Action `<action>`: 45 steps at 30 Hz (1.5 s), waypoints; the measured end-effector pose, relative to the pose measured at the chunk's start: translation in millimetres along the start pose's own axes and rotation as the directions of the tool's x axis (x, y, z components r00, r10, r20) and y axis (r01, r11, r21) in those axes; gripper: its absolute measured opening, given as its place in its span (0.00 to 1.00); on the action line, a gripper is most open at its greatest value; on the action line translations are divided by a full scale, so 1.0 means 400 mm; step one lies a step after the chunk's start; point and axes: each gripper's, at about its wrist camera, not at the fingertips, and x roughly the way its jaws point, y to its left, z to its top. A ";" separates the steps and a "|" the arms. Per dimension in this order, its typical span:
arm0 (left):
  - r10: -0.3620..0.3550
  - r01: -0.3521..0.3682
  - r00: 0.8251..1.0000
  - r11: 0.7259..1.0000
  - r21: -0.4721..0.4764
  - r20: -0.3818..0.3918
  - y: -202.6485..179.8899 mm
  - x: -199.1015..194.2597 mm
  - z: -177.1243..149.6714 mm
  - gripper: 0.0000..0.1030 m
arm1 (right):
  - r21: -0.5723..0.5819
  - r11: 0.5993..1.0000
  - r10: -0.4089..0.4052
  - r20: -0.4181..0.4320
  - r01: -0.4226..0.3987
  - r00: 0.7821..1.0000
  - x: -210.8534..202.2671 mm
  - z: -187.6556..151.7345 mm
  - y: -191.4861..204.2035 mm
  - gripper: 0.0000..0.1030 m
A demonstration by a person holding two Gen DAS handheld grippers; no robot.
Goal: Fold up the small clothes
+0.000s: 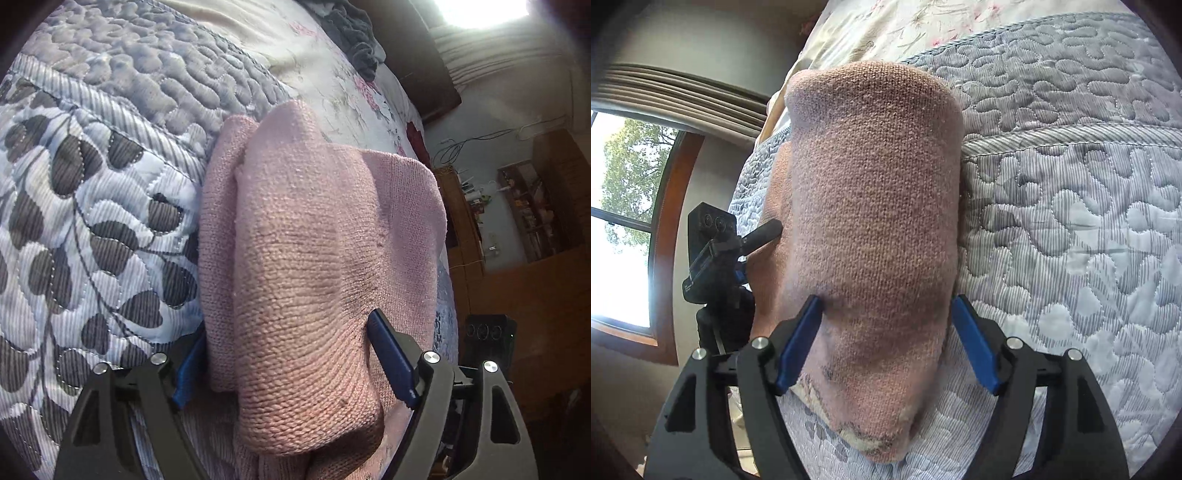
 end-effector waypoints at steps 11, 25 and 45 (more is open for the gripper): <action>-0.086 0.087 0.995 0.996 -0.007 0.050 -0.005 -0.009 -0.024 0.47 | 0.076 0.967 0.245 0.015 -0.245 0.970 0.024 -0.006 -0.035 0.30; -0.322 0.321 0.946 0.945 0.059 0.018 -0.326 0.038 -0.236 0.40 | -0.082 0.983 0.173 0.090 -0.166 0.981 -0.395 -0.239 -0.046 0.15; -0.070 0.070 0.998 0.998 0.001 0.005 -0.376 0.174 -0.473 0.53 | 0.026 1.000 0.000 0.126 -0.003 0.992 -0.501 -0.543 -0.282 0.50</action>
